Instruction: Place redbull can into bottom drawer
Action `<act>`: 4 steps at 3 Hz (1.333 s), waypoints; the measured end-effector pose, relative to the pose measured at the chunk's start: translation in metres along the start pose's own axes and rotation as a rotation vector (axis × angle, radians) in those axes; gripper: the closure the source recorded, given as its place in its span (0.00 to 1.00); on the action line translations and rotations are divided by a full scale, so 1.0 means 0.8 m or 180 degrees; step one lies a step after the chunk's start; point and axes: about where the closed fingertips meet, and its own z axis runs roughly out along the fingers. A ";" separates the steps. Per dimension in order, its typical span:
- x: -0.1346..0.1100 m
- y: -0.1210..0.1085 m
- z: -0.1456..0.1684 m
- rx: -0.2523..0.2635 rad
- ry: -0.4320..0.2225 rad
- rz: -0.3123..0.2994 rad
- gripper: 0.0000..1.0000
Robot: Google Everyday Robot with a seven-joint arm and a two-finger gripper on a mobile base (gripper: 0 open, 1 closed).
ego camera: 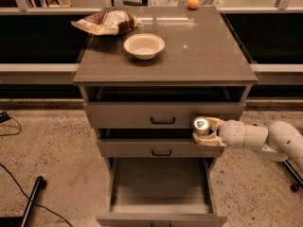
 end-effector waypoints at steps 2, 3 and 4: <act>0.180 0.043 -0.025 -0.0007 0.0531 0.0010 1.00; 0.236 0.044 -0.025 -0.0030 0.0430 0.0087 1.00; 0.230 0.039 -0.039 -0.0107 0.0310 0.0048 1.00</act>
Offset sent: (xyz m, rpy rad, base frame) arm -0.0221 -0.0815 -0.2354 -0.2797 0.0376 -0.0998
